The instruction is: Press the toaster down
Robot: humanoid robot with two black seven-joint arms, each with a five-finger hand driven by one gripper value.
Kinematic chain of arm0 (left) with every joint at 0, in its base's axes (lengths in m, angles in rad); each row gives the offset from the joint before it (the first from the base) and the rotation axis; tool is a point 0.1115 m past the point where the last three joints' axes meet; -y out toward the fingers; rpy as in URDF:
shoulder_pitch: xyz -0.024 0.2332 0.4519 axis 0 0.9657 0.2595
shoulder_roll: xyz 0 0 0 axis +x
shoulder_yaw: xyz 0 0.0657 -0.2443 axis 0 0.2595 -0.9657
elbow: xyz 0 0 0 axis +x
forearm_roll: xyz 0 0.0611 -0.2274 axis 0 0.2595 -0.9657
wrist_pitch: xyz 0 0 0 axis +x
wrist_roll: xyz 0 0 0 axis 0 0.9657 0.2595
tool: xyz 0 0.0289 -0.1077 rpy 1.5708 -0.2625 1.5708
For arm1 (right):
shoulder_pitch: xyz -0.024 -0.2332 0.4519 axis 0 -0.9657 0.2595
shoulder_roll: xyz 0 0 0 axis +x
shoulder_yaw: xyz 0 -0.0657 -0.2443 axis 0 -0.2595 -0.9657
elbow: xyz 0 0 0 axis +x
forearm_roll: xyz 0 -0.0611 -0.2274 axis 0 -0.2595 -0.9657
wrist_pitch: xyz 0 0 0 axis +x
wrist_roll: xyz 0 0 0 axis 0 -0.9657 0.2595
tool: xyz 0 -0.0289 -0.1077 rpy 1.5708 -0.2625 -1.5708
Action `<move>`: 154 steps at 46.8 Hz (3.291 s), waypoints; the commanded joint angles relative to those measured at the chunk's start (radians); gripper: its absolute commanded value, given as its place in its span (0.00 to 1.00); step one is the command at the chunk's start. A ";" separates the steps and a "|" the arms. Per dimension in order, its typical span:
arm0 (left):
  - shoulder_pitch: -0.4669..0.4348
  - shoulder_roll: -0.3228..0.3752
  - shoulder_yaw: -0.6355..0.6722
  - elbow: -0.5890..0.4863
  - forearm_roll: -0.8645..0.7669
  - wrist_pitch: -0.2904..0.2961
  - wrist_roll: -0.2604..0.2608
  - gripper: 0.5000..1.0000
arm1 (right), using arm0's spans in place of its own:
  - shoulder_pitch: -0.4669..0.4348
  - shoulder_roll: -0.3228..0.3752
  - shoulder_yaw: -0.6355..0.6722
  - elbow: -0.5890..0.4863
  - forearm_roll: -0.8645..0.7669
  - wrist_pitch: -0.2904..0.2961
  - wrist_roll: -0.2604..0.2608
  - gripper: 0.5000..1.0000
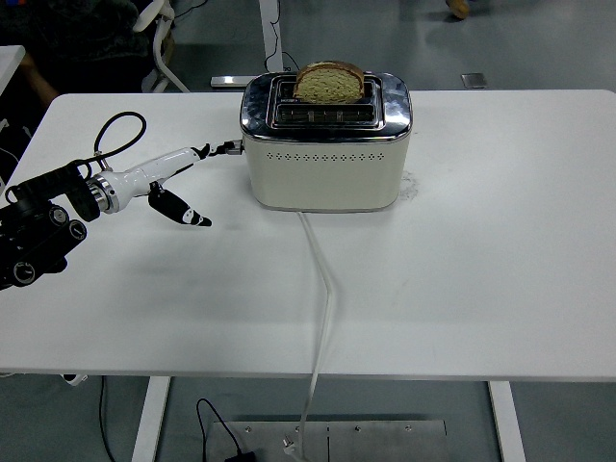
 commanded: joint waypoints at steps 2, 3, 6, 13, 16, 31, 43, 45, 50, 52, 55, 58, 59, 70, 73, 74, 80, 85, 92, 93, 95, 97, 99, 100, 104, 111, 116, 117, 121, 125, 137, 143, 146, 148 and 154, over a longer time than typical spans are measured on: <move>0.002 -0.005 0.001 0.010 -0.001 0.000 0.000 1.00 | 0.000 0.000 0.000 0.000 0.000 -0.001 0.000 1.00; 0.002 -0.008 0.000 0.011 -0.001 0.000 0.000 1.00 | 0.000 0.000 0.000 0.000 0.000 -0.001 0.000 1.00; 0.002 -0.014 0.001 0.015 -0.001 0.000 0.000 1.00 | 0.000 0.000 0.000 0.000 0.000 -0.001 0.000 1.00; 0.002 -0.023 0.001 0.018 -0.001 0.000 0.000 1.00 | 0.000 0.000 0.000 0.000 0.000 -0.001 0.000 1.00; 0.003 -0.025 0.001 0.022 -0.001 0.000 0.000 1.00 | 0.000 0.000 0.000 0.000 0.000 -0.001 0.000 1.00; 0.014 -0.037 0.001 0.038 -0.001 0.000 0.000 1.00 | 0.000 0.000 0.000 0.000 0.000 -0.001 0.000 1.00; 0.018 -0.037 0.001 0.041 -0.001 0.000 0.000 1.00 | 0.000 0.000 0.000 0.000 0.000 -0.001 0.000 1.00; 0.018 -0.037 0.001 0.042 -0.001 0.000 0.000 1.00 | 0.000 0.000 0.000 0.000 0.000 -0.001 0.000 1.00; 0.018 -0.037 0.001 0.045 -0.002 0.000 0.000 1.00 | 0.000 0.000 0.000 0.000 0.000 0.001 0.000 1.00; 0.018 -0.040 0.003 0.045 -0.002 0.002 0.000 1.00 | 0.000 0.000 0.000 0.000 0.000 -0.001 0.000 1.00; 0.020 -0.042 0.003 0.050 -0.004 0.002 0.000 1.00 | 0.000 0.000 0.000 0.000 0.000 -0.001 0.000 1.00; 0.026 -0.042 0.003 0.056 -0.013 0.002 0.000 1.00 | 0.000 0.000 0.000 0.000 0.000 -0.001 0.000 1.00; 0.026 -0.040 0.003 0.059 -0.018 0.002 0.000 1.00 | 0.000 0.000 0.000 0.000 0.000 0.001 0.000 1.00; 0.035 -0.040 0.003 0.062 -0.035 0.002 0.000 1.00 | 0.000 0.000 0.000 0.000 0.000 -0.001 0.000 1.00; 0.037 -0.040 0.003 0.062 -0.035 0.002 0.000 1.00 | 0.000 0.000 0.000 0.000 0.000 -0.001 0.000 1.00; 0.037 -0.040 0.003 0.064 -0.035 0.002 0.000 1.00 | 0.000 0.000 0.000 0.000 0.000 -0.001 0.000 1.00; 0.037 -0.042 0.004 0.062 -0.035 0.002 0.000 1.00 | 0.000 0.000 0.000 0.000 0.000 -0.001 0.000 1.00; 0.038 -0.042 0.004 0.065 -0.035 0.002 0.000 1.00 | 0.000 0.000 0.000 0.000 0.000 -0.001 0.000 1.00; 0.049 -0.042 0.004 0.070 -0.036 0.002 0.000 1.00 | 0.000 0.000 0.000 0.000 0.000 -0.001 0.000 1.00; 0.049 -0.042 0.003 0.070 -0.038 0.002 0.000 1.00 | 0.000 0.000 0.000 0.000 0.000 0.001 0.000 1.00; 0.052 -0.042 0.003 0.070 -0.051 0.002 0.000 1.00 | 0.000 0.000 0.000 0.000 0.000 -0.001 0.000 1.00; 0.055 -0.040 0.003 0.070 -0.081 0.002 0.000 1.00 | 0.000 0.000 0.000 0.000 0.000 -0.001 0.000 1.00; 0.057 -0.037 0.003 0.070 -0.111 0.002 0.000 1.00 | 0.000 0.000 0.000 0.000 0.000 -0.001 0.000 1.00; 0.057 -0.036 0.003 0.070 -0.127 0.002 0.000 1.00 | 0.000 0.000 0.000 0.000 0.000 -0.001 0.000 1.00; 0.055 -0.034 0.003 0.070 -0.159 0.000 0.000 1.00 | 0.000 0.000 0.000 0.000 0.000 -0.001 0.000 1.00; 0.054 -0.032 0.001 0.068 -0.240 0.000 0.000 1.00 | 0.000 0.000 0.000 0.000 0.000 -0.001 0.000 1.00; 0.043 -0.026 0.001 0.068 -0.337 -0.009 0.000 1.00 | 0.000 0.000 0.000 0.001 0.000 -0.001 0.000 1.00; 0.041 -0.025 0.001 0.068 -0.352 -0.009 0.000 1.00 | 0.000 0.000 0.000 0.000 0.000 -0.001 0.000 1.00; 0.038 -0.025 0.000 0.068 -0.401 -0.010 0.000 1.00 | 0.000 0.000 0.000 0.000 0.000 -0.001 0.000 1.00; 0.035 -0.022 -0.005 0.067 -0.464 -0.015 -0.002 1.00 | 0.000 0.000 0.000 0.000 0.000 -0.001 0.000 1.00; 0.029 0.024 -0.012 0.067 -0.722 -0.095 -0.009 1.00 | 0.000 0.000 0.000 0.000 0.000 -0.001 0.000 1.00; 0.029 0.027 -0.029 0.067 -0.829 -0.102 -0.011 1.00 | 0.000 0.000 0.000 0.000 0.000 0.001 0.000 1.00; 0.029 0.027 -0.036 0.067 -0.878 -0.102 -0.012 1.00 | 0.000 0.000 0.000 0.000 0.000 -0.001 0.000 1.00; 0.031 0.026 -0.037 0.067 -0.915 -0.102 -0.012 1.00 | 0.000 0.000 0.000 0.000 0.000 0.001 0.000 1.00; 0.031 0.023 -0.042 0.068 -1.035 -0.102 -0.012 1.00 | 0.000 0.000 0.000 0.000 0.000 -0.001 0.000 1.00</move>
